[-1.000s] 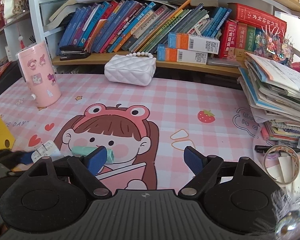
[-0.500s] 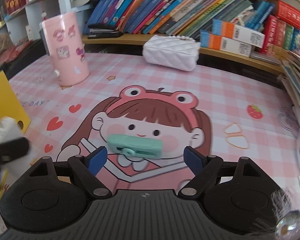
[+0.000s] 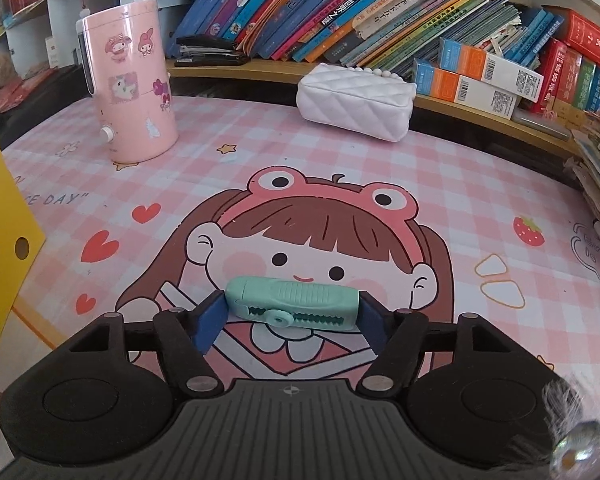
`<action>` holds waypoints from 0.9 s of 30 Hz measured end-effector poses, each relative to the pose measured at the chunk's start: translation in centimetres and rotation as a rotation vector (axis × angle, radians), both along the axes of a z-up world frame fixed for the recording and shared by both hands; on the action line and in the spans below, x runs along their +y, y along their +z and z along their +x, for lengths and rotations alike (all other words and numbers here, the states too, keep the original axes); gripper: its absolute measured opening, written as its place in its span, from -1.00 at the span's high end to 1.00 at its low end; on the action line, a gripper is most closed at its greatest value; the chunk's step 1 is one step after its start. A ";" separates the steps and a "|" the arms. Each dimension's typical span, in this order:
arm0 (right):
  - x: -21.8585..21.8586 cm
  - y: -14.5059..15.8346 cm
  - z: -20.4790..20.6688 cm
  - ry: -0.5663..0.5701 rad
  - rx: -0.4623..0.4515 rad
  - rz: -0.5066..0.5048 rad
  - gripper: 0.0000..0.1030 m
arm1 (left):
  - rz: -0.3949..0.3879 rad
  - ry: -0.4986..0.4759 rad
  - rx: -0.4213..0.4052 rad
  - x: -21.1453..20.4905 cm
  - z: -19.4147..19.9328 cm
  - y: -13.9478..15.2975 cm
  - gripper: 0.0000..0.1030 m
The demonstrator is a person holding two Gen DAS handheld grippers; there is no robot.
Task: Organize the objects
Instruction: 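Carry the white charger and green stapler over the yellow box with both grippers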
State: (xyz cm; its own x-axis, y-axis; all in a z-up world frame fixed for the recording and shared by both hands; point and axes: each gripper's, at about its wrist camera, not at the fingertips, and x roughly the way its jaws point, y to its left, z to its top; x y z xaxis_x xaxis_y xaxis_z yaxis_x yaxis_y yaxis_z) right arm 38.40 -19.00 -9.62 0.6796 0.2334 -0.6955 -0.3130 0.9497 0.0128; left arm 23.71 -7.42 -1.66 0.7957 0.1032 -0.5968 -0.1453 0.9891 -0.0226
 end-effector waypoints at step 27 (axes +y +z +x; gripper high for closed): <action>-1.6 8.5 -19.9 -0.006 -0.047 0.018 -0.30 | -0.110 -0.183 -0.063 3.9 -12.3 2.3 0.52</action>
